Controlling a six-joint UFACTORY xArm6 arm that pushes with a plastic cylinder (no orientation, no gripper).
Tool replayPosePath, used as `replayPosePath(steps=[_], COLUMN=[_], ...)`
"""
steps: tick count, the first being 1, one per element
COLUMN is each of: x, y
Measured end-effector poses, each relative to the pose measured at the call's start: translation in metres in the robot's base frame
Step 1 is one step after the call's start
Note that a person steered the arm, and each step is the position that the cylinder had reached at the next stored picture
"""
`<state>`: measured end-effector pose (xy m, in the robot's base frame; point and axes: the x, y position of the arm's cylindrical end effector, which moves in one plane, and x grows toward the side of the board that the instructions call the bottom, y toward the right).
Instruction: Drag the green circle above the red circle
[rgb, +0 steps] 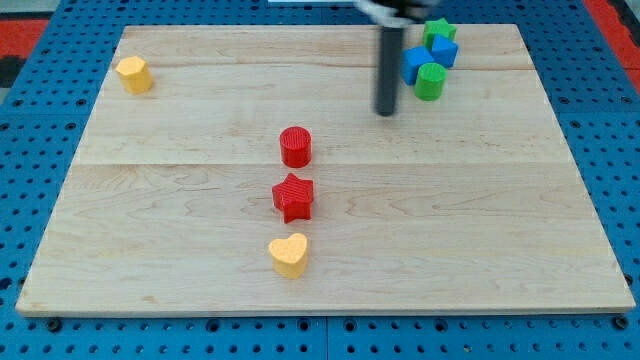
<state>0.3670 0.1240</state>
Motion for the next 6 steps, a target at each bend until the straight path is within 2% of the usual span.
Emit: replayPosePath(steps=[1,2,3,4,5,6], x=[-0.01,-0.056,-0.08,-0.067,-0.041,-0.04], y=[0.083,0.095,0.067,0.004,-0.03,0.013])
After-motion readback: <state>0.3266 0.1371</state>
